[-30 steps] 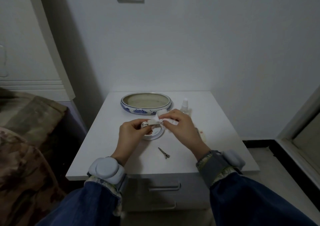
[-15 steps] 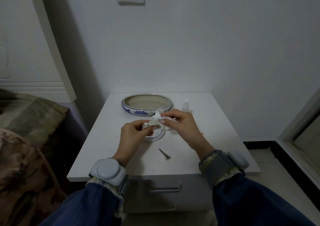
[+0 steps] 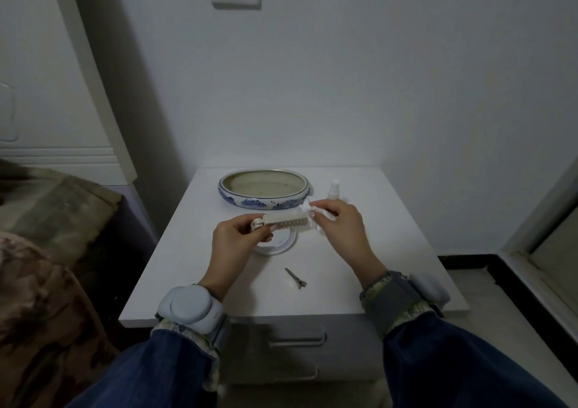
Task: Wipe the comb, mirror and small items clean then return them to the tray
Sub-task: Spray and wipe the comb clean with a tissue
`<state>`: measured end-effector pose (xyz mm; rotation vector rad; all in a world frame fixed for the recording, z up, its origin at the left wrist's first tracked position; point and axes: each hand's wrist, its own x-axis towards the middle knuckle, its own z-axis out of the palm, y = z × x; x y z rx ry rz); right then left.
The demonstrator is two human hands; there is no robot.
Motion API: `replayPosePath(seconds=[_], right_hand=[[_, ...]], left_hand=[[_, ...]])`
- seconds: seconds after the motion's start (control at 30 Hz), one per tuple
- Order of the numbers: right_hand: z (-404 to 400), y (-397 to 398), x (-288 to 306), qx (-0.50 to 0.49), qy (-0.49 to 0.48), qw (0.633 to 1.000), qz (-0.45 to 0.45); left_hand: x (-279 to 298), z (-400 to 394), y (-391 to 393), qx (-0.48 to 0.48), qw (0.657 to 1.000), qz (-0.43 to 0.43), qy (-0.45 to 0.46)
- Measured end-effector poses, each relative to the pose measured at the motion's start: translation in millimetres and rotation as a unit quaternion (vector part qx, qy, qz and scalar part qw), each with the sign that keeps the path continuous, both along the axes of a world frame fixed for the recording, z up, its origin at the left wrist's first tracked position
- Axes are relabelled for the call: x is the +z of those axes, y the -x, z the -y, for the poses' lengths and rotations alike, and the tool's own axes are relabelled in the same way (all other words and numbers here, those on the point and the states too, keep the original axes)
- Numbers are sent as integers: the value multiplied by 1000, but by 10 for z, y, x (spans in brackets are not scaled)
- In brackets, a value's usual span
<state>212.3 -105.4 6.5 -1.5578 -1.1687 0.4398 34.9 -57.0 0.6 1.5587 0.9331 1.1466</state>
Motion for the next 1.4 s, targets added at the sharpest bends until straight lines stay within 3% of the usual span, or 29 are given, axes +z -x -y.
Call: replayPosePath(seconds=[0.1, 0.23, 0.77, 1.03, 1.17, 1.4], right_hand=[[43, 98, 117, 91, -41, 994, -48], [29, 227, 135, 189, -32, 981, 13], [7, -107, -43, 2, 12, 1000, -5], [22, -135, -54, -12, 18, 1000, -16], [20, -122, -67, -10, 32, 999, -13], [11, -122, -104, 0, 51, 999, -8]], left_hand=[[-1, 4, -17, -4, 1000, -9, -5], [-21, 6, -31, -8, 999, -37, -25], [14, -18, 73, 23, 999, 6, -25], [-7, -142, 172, 192, 972, 121, 57], [-98, -247, 250, 239, 960, 99, 104], [-123, -302, 334, 303, 946, 31, 111]])
